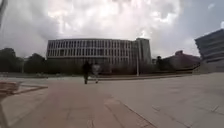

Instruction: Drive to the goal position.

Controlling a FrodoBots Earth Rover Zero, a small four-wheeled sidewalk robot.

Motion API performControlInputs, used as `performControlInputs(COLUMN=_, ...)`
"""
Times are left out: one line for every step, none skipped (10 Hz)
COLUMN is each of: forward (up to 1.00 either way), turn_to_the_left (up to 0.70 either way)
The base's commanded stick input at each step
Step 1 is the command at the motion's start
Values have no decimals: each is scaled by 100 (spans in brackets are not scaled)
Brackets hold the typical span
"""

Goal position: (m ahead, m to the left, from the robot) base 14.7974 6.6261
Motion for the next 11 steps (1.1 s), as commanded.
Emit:
performControlInputs(forward=70, turn_to_the_left=30)
performControlInputs(forward=70, turn_to_the_left=35)
performControlInputs(forward=70, turn_to_the_left=35)
performControlInputs(forward=70, turn_to_the_left=35)
performControlInputs(forward=70, turn_to_the_left=35)
performControlInputs(forward=70, turn_to_the_left=0)
performControlInputs(forward=70, turn_to_the_left=0)
performControlInputs(forward=70, turn_to_the_left=0)
performControlInputs(forward=70, turn_to_the_left=0)
performControlInputs(forward=70, turn_to_the_left=0)
performControlInputs(forward=70, turn_to_the_left=0)
